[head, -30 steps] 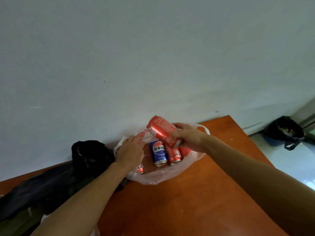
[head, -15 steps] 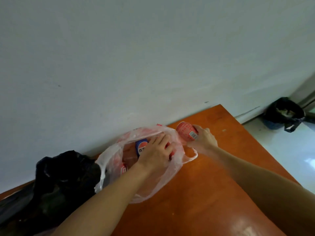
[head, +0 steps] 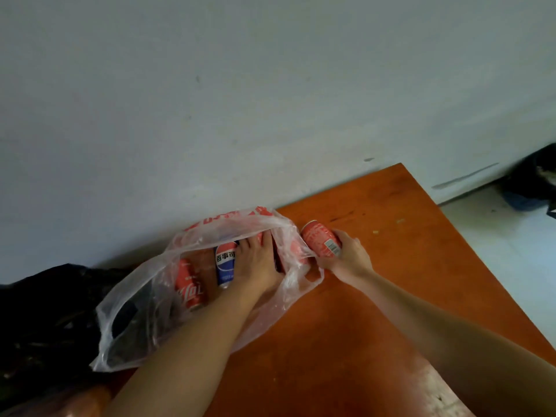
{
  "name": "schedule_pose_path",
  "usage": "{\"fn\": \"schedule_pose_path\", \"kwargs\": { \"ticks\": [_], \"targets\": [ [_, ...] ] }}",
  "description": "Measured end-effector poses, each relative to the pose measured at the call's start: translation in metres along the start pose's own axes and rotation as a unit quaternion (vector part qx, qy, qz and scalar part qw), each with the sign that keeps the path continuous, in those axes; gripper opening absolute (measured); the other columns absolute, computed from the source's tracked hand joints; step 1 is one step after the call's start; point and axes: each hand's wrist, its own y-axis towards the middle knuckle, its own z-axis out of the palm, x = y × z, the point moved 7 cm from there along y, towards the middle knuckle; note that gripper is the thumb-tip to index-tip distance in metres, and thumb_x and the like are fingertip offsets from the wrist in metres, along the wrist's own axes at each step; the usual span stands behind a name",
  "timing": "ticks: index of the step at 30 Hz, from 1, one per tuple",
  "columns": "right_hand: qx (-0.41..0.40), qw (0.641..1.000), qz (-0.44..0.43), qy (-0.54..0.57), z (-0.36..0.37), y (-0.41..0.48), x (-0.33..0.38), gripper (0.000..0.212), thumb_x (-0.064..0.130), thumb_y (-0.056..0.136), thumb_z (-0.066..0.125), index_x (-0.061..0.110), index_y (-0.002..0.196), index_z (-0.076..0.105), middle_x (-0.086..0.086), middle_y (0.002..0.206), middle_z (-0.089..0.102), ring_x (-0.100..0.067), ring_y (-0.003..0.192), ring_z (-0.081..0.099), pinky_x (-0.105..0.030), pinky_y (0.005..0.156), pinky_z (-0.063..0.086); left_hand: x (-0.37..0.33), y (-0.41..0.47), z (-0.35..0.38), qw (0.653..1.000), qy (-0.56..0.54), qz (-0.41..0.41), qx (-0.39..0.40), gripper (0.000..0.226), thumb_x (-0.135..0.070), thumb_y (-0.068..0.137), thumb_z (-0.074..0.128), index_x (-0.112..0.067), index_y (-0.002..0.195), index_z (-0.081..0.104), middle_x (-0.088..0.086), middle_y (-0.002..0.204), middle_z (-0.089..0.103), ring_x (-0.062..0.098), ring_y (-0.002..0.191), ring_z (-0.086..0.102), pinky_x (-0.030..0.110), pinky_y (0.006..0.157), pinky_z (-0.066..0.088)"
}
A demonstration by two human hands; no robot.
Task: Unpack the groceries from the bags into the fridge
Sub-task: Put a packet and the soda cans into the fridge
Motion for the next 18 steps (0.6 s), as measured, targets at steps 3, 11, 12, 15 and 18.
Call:
{"fn": "schedule_pose_path", "kwargs": {
  "ticks": [3, 11, 12, 15, 18],
  "targets": [
    [0.014, 1.000, -0.005, 0.001, 0.001, 0.004, -0.003, 0.102, 0.050, 0.056, 0.082, 0.029, 0.144, 0.034, -0.004, 0.122, 0.053, -0.024, 0.100, 0.060, -0.046, 0.085, 0.056, 0.006, -0.005, 0.015, 0.999, 0.031, 0.010, 0.006, 0.114, -0.061, 0.077, 0.065, -0.020, 0.151, -0.010, 0.023, 0.156, -0.002, 0.045, 0.143, 0.008, 0.054, 0.117, 0.017],
    [0.042, 0.999, -0.001, 0.007, 0.002, 0.010, -0.005, 0.104, 0.050, 0.054, 0.084, 0.028, 0.143, 0.034, -0.003, 0.121, 0.056, -0.021, 0.090, 0.064, -0.042, 0.072, 0.060, 0.009, -0.031, 0.027, 0.994, -0.092, -0.053, 0.020, 0.075, -0.035, 0.091, 0.060, -0.043, 0.149, 0.013, 0.011, 0.155, -0.027, 0.044, 0.138, 0.027, 0.054, 0.108, 0.035],
    [0.048, 0.999, 0.014, 0.015, 0.002, 0.009, -0.003, 0.099, 0.042, 0.060, 0.086, 0.025, 0.143, 0.035, -0.003, 0.120, 0.056, -0.020, 0.088, 0.064, -0.040, 0.071, 0.061, 0.010, -0.034, 0.030, 0.994, -0.096, -0.052, 0.013, 0.070, -0.036, 0.092, 0.059, -0.043, 0.148, 0.018, 0.010, 0.156, -0.027, 0.045, 0.139, 0.025, 0.054, 0.109, 0.034],
    [0.071, 0.995, 0.059, 0.048, 0.001, 0.007, -0.003, 0.083, 0.036, 0.066, 0.085, 0.017, 0.135, 0.042, -0.003, 0.109, 0.058, -0.018, 0.078, 0.065, -0.036, 0.068, 0.061, 0.016, -0.041, 0.032, 0.988, -0.137, -0.068, -0.008, 0.058, -0.042, 0.091, 0.060, -0.042, 0.142, 0.032, 0.006, 0.158, -0.022, 0.045, 0.140, 0.022, 0.052, 0.109, 0.032],
    [0.093, 0.990, 0.068, 0.080, 0.001, -0.002, -0.001, 0.074, 0.042, 0.066, 0.082, 0.014, 0.126, 0.049, -0.008, 0.100, 0.064, -0.023, 0.078, 0.070, -0.032, 0.060, 0.059, 0.027, -0.045, 0.027, 0.978, -0.182, -0.093, -0.030, 0.046, -0.035, 0.091, 0.062, -0.043, 0.133, 0.046, 0.003, 0.161, -0.009, 0.041, 0.132, 0.037, 0.049, 0.106, 0.037]
  ]
}}
